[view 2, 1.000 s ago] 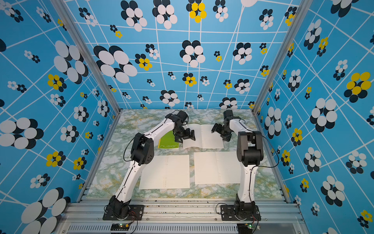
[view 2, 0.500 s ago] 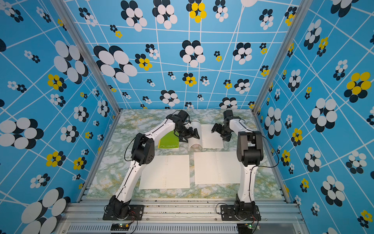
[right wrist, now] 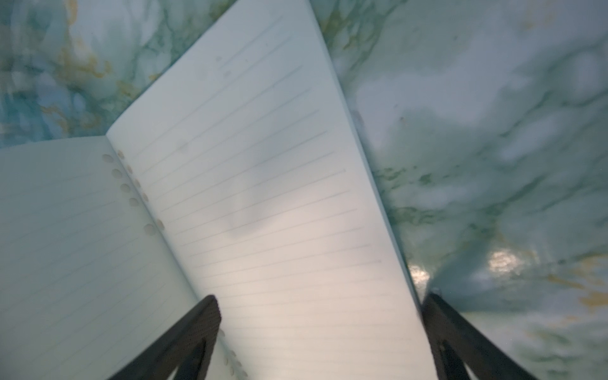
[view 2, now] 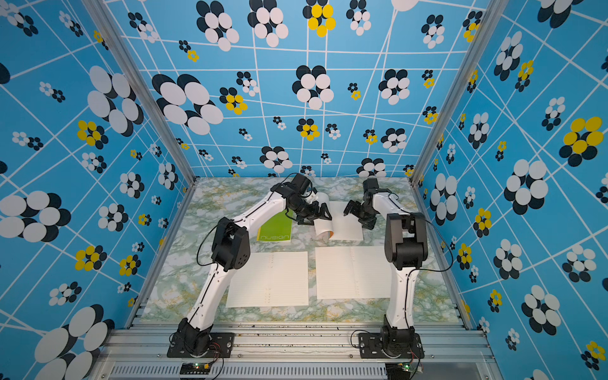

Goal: Close the notebook
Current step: Close the notebook at the center of the board.

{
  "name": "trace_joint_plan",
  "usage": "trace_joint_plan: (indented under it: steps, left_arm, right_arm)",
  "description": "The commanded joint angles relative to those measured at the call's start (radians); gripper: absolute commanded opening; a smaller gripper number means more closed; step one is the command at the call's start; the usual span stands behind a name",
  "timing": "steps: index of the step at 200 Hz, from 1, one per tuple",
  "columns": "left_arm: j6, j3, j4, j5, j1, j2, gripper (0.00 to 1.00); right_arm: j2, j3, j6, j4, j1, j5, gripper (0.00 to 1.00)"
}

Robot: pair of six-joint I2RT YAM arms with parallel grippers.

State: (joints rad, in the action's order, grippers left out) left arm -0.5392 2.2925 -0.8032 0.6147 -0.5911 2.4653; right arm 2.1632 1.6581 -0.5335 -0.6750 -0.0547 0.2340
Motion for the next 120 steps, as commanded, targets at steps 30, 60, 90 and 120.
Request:
trace_joint_plan:
  steps: [30,60,90,120]
  left_arm:
    - [0.048,0.042,0.02,0.025,-0.056,-0.063,0.99]
    - [0.083,0.097,-0.004,0.036,-0.085,-0.042,0.99]
    - [0.1,0.164,-0.031,0.04,-0.104,0.012,0.99]
    - [0.119,0.223,-0.05,0.043,-0.113,0.078,0.98]
  right_arm:
    - [0.024,0.003,0.021,-0.059,0.014,-0.019,0.99]
    - [-0.044,-0.025,0.018,-0.059,0.079,-0.014,0.99]
    - [-0.098,-0.05,0.021,-0.06,0.129,-0.018,0.99]
    - [-0.107,-0.05,0.019,-0.068,0.131,-0.019,0.99]
